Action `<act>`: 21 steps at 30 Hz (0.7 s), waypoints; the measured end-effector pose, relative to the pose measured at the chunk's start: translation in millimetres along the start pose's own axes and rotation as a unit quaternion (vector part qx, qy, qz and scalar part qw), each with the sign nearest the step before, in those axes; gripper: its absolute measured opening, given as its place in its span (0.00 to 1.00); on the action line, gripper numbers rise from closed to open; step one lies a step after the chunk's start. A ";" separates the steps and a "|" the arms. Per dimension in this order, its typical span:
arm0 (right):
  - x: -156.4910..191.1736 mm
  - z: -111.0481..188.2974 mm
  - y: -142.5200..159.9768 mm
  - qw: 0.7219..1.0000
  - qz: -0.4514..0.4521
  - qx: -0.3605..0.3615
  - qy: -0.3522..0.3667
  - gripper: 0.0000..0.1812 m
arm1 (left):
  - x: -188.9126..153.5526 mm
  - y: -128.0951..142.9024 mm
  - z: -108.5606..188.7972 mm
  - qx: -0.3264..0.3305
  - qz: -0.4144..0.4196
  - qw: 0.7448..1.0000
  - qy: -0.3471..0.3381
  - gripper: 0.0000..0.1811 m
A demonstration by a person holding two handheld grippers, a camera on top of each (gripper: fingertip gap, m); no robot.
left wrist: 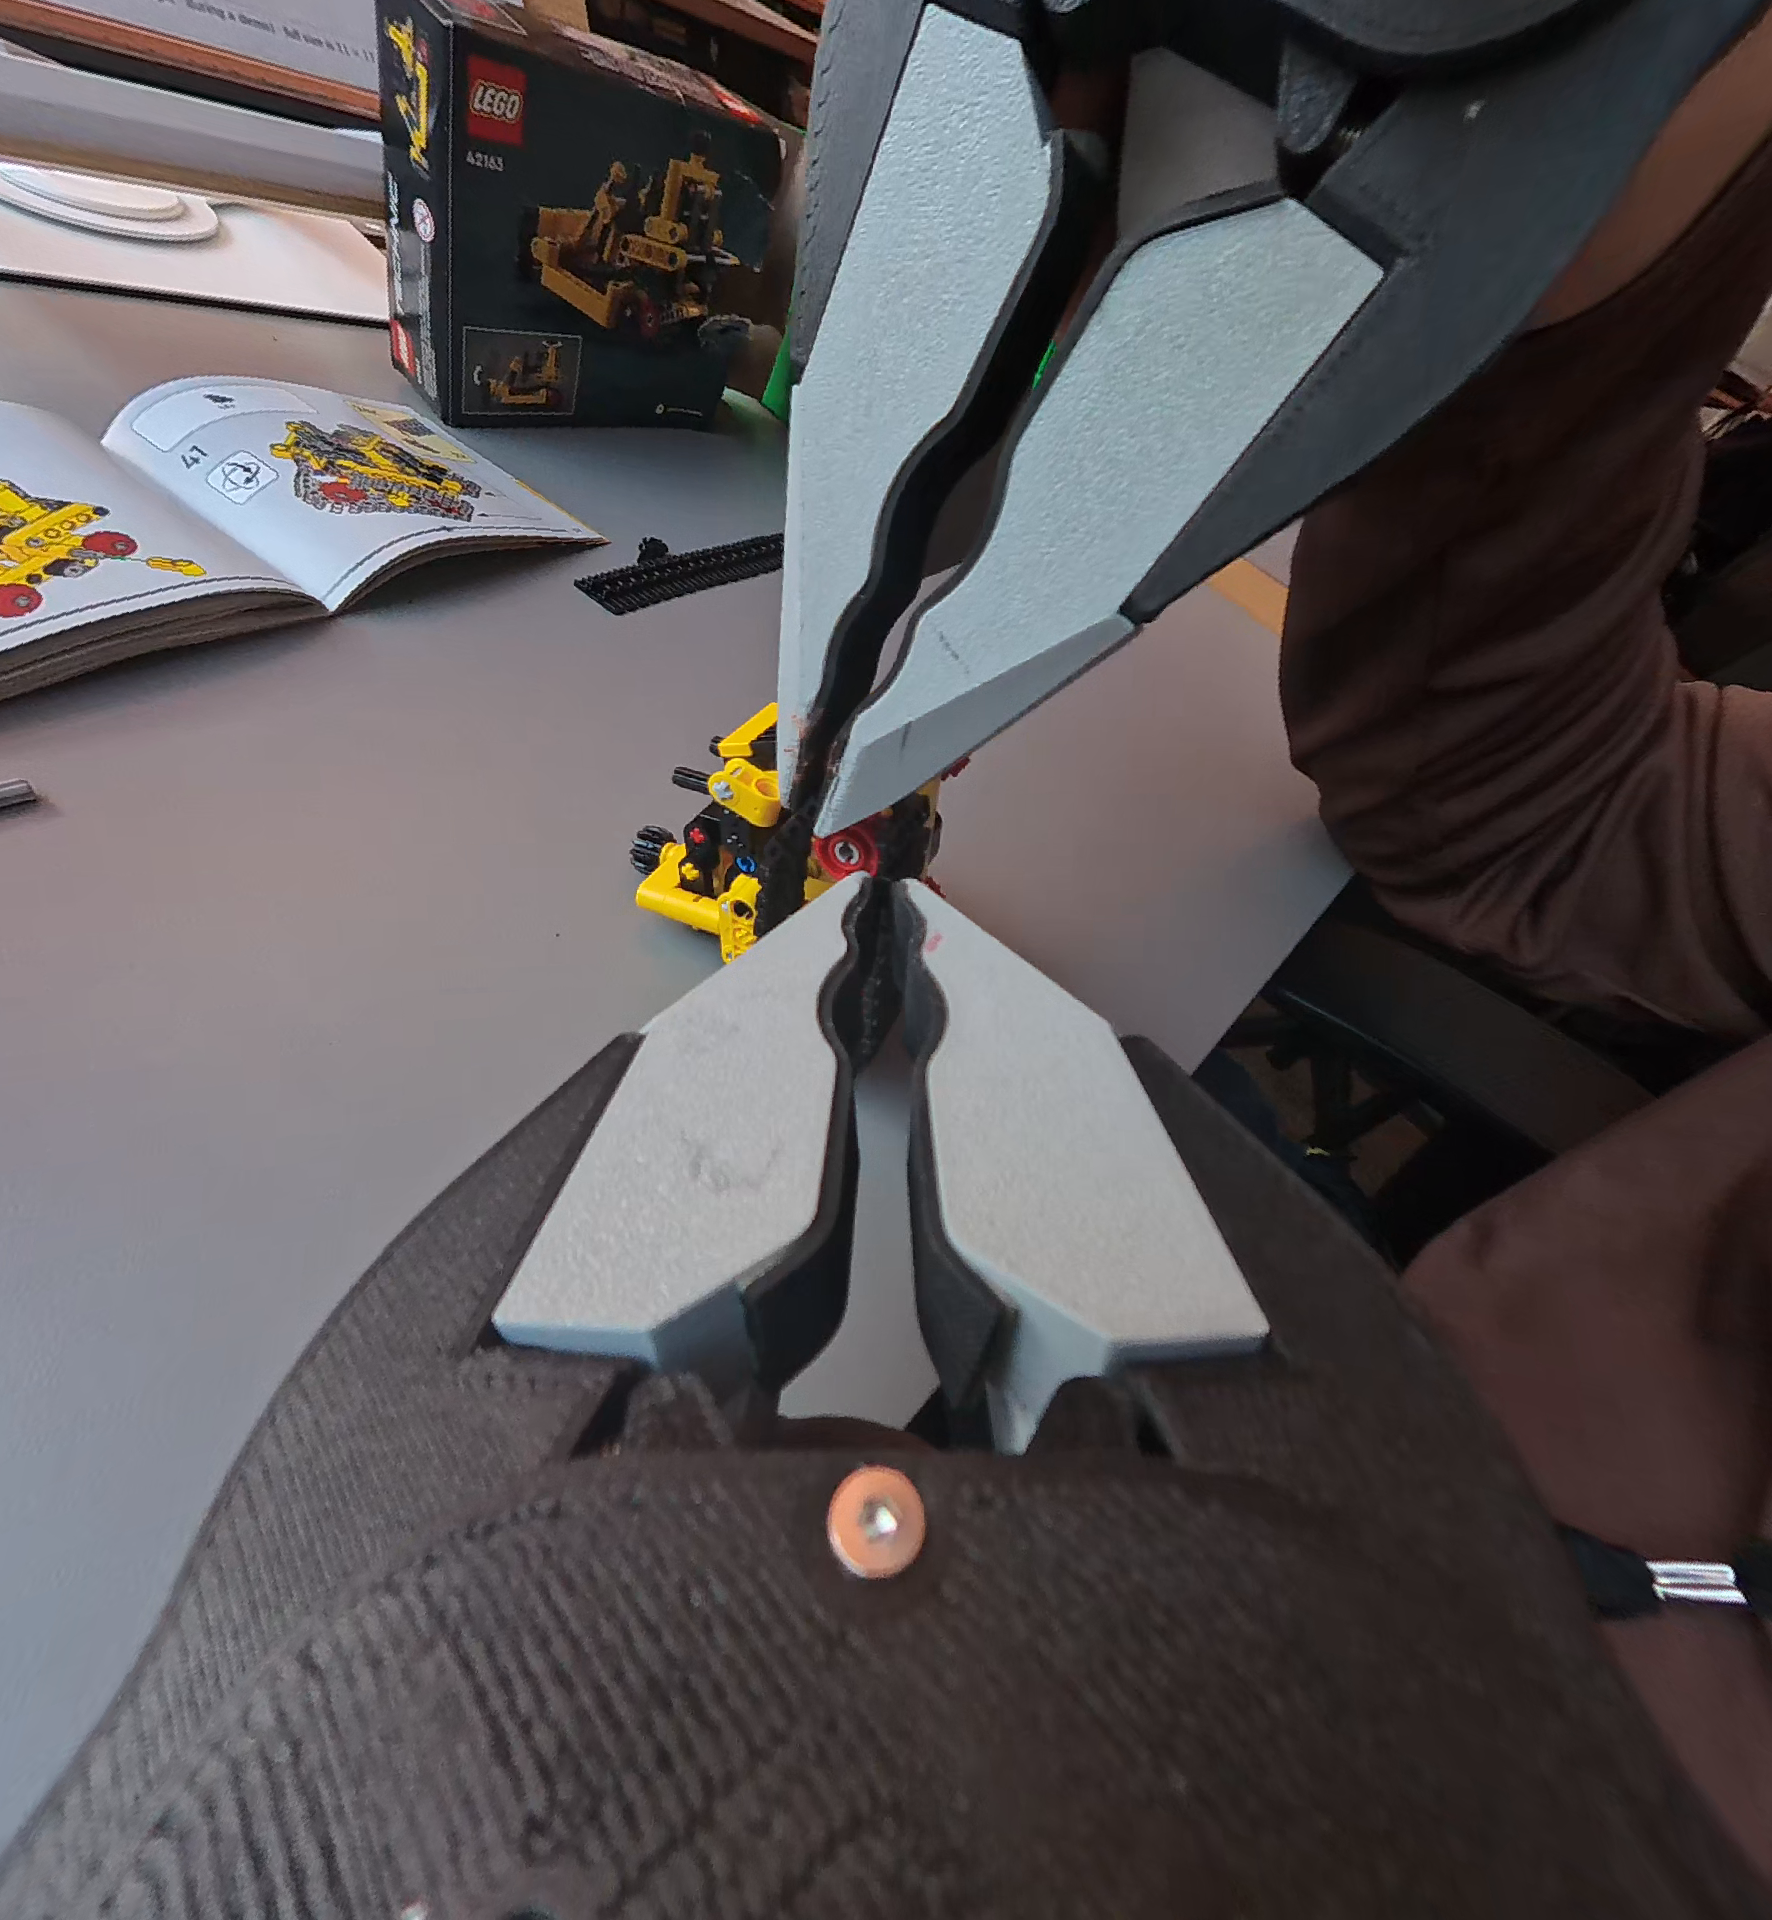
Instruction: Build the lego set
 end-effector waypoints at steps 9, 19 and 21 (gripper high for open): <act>-5.1 -0.1 1.7 1.000 -0.023 -0.007 -0.012 0.00 | 0.9 0.8 -1.3 -0.011 0.000 1.000 -0.009 0.00; -9.2 0.5 3.3 0.998 -0.049 -0.014 -0.030 0.00 | 0.3 0.5 -2.2 -0.023 0.009 1.000 -0.014 0.00; -8.1 0.8 3.1 0.999 -0.046 -0.013 -0.025 0.01 | 0.2 0.0 -2.1 -0.026 0.013 0.999 -0.013 0.00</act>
Point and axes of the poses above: each gripper's, where its closed fingertips meet, z back along the fingers, y out of its underside, x = y × z across the jaws, the point moved 9 cm from there along z, back along the fingers, and after that the axes turned 1 degree about x, right-handed, at the moved point
